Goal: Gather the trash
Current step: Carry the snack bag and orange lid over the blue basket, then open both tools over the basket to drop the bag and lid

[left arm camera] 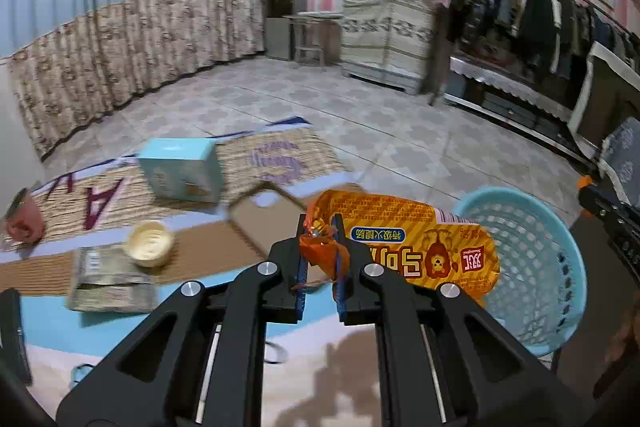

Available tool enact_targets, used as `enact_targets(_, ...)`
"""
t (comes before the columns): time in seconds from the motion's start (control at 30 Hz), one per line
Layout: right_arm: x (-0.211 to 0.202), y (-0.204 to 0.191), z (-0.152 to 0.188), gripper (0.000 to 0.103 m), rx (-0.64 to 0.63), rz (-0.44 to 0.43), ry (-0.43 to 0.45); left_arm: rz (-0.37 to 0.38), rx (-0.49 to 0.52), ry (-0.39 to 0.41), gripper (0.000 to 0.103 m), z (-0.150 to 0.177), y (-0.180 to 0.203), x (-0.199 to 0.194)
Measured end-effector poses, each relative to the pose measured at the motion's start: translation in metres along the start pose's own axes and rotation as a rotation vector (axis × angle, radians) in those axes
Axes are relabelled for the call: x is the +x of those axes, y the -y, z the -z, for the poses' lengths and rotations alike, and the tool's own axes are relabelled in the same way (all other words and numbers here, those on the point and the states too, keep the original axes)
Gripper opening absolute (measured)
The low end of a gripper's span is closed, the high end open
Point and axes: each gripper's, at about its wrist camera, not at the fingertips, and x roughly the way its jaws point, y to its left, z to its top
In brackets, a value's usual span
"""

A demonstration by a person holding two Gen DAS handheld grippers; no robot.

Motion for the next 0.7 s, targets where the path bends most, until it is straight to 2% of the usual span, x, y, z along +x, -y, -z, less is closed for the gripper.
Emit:
enact_targets(0.2, 0.012, 0.031, 0.013, 0.007, 0.052, 0.032, -0.032, 0.052, 0.056, -0.016, 0.010, 0.007, 0.052, 0.014)
enact_targets(0.37, 0.017, 0.033, 0.017, 0.007, 0.062, 0.027, -0.038, 0.085, 0.100, -0.028, 0.010, 0.014, 0.091, 0.031)
enact_targets(0.57, 0.019, 0.030, 0.019, 0.007, 0.066, 0.020, -0.036, 0.148, 0.058, -0.057, 0.011, 0.016, 0.103, 0.051)
enact_targets(0.6, 0.020, 0.029, 0.019, 0.007, 0.072, 0.018, -0.037, 0.159, 0.049, -0.065, 0.014, 0.016, 0.103, 0.053)
enact_targets(0.67, 0.022, 0.028, 0.020, 0.007, 0.080, 0.019, -0.043, 0.170, 0.033, -0.076, 0.036, 0.017, 0.100, 0.055)
enact_targets(0.7, 0.023, 0.027, 0.020, 0.007, 0.080, 0.021, -0.046, 0.169, 0.027, -0.073, 0.039, 0.018, 0.097, 0.054)
